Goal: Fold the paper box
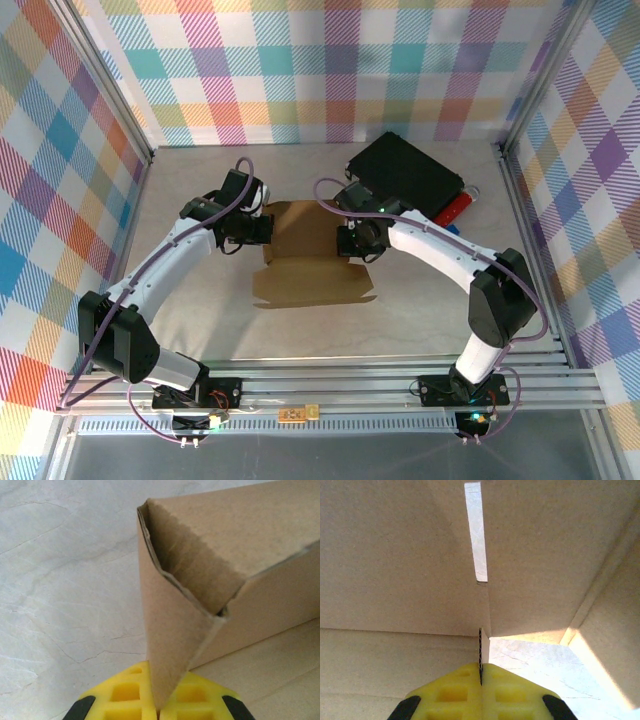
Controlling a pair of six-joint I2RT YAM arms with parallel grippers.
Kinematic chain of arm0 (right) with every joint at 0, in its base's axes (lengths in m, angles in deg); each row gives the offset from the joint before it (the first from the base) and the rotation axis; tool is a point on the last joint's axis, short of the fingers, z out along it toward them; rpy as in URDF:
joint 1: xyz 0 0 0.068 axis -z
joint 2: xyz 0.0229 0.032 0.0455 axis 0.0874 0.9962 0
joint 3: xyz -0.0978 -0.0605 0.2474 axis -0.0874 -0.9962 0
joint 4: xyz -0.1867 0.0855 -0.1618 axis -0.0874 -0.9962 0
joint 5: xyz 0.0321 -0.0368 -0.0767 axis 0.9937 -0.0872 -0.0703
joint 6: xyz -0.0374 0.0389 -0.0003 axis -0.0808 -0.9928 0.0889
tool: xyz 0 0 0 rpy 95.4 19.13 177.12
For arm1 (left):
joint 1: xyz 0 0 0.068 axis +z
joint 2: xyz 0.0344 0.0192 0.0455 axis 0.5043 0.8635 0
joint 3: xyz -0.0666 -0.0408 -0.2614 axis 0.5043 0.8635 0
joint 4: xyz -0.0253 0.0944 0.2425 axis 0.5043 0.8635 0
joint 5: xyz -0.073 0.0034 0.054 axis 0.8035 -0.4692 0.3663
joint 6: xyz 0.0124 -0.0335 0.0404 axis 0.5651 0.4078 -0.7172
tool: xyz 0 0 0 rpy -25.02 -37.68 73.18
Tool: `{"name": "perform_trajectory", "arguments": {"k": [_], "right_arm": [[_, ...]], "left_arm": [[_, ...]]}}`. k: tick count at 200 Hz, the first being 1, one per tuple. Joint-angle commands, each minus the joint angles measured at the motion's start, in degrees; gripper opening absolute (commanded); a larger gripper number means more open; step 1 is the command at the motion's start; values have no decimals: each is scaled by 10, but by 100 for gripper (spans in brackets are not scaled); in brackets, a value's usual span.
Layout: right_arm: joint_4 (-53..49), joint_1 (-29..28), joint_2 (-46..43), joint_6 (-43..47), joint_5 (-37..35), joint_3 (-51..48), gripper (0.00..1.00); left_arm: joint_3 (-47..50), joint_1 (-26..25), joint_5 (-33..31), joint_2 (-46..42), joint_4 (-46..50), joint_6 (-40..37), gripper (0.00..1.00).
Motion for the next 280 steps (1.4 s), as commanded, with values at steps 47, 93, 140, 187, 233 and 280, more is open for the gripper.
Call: {"name": "perform_trajectory", "arguments": {"k": [47,93,140,187,233,280], "right_arm": [[4,36,-78,54,81,40,29],[81,193,-191,25,311,23,60],[240,402,-202,-87,484,-88,58],[462,470,-98,-127,702,-217,52],[594,450,-108,-165,784,-266,52],[599,429,-132,-166,797,-274,53]], "left_arm": [[-11,2,37,-15,-11,4,0],[-12,9,63,-21,-18,4,0],[-20,19,128,-18,-31,21,0],[-52,28,219,10,-24,31,0],[-74,30,236,34,-10,25,0],[-88,32,244,49,-1,17,0]]}}
